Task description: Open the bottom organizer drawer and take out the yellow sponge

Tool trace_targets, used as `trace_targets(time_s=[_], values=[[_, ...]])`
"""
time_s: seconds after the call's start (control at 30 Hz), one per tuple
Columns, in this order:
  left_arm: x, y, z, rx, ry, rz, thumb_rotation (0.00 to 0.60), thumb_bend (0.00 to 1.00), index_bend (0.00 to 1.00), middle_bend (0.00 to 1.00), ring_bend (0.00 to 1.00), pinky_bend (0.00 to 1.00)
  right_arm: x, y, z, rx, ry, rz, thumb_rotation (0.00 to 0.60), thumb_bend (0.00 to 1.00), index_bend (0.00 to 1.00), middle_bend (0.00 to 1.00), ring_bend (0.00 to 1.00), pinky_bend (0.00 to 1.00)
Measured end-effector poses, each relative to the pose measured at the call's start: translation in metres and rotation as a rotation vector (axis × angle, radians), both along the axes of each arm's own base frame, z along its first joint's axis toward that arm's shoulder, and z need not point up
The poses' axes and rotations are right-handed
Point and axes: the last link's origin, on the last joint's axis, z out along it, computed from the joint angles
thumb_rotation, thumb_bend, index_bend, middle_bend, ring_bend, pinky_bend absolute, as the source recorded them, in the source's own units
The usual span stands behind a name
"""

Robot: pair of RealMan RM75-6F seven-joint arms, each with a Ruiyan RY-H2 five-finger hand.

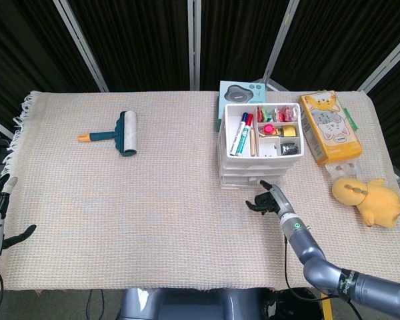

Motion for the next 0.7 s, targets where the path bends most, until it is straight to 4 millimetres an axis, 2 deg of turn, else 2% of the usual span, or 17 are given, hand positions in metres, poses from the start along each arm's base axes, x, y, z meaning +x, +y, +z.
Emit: trace_targets(time_s=[0.37,0.7], values=[[-0.0007,0.0004,0.0004,0.000,0.000,-0.002,0.600,0.07,0.00,0.00,0.00,0.00,0.0027,0.0015,-0.0067,0.016,-0.002,-0.015,0.600,0.26,0.38,0.86,0.84,0.69],[-0.0003,0.0005,-0.0006,-0.003,0.005,-0.003,0.600,0.07,0.00,0.00,0.00,0.00,0.0021,0.0040,-0.0037,0.022,0.005,-0.019,0.600,0.26,0.39,0.86,0.84,0.69]])
